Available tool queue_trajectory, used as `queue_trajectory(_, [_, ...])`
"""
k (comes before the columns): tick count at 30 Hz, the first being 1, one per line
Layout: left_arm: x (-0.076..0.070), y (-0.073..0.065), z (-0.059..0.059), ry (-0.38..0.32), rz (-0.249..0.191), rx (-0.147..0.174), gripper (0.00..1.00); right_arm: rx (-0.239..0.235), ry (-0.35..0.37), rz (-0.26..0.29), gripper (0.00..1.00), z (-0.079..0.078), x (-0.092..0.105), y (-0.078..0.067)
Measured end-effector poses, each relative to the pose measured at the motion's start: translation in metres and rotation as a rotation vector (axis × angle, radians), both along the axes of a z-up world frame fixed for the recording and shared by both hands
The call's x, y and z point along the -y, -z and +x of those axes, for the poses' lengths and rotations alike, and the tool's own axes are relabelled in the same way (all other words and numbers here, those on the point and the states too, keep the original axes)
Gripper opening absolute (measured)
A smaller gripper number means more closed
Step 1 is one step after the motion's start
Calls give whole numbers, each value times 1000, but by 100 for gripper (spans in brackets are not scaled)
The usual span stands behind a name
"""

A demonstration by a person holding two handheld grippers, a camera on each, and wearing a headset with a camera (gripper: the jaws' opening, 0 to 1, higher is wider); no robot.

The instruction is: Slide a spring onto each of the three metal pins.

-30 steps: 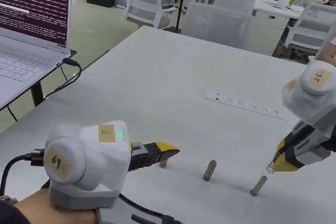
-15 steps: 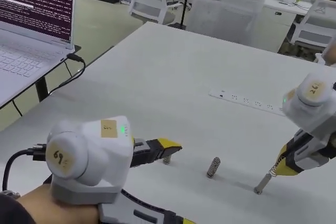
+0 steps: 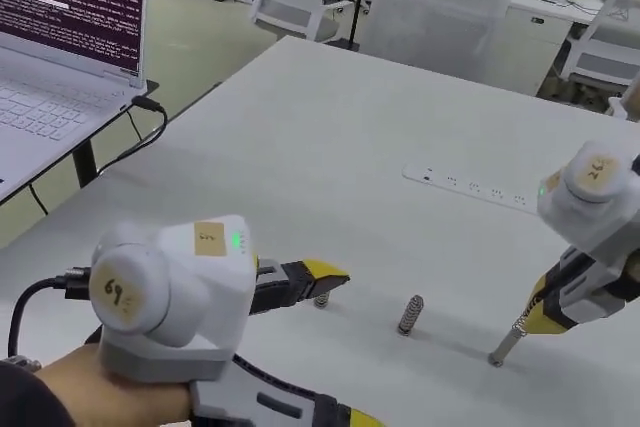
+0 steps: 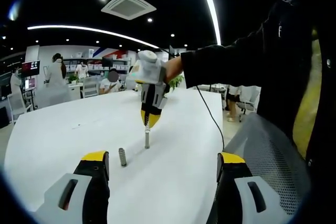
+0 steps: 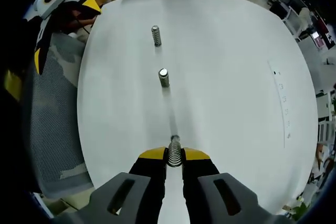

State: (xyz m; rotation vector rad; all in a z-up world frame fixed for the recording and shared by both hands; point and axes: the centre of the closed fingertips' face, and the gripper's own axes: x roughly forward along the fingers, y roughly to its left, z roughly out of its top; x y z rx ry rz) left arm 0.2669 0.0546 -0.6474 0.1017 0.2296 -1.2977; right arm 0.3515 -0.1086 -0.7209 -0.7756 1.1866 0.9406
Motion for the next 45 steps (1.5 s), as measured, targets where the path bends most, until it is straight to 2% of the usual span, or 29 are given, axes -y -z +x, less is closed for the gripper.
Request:
queue_trajectory(16, [-1, 1, 2, 0, 0, -6, 80, -13, 8, -2, 8, 4, 0, 11])
queue_trajectory(37, [-3, 2, 2, -8, 6, -7, 80, -20, 1, -38, 9, 1, 0, 46])
queue_trajectory(45, [-3, 1, 2, -10, 1, -5, 80, -19, 3, -46, 9, 2, 3, 53])
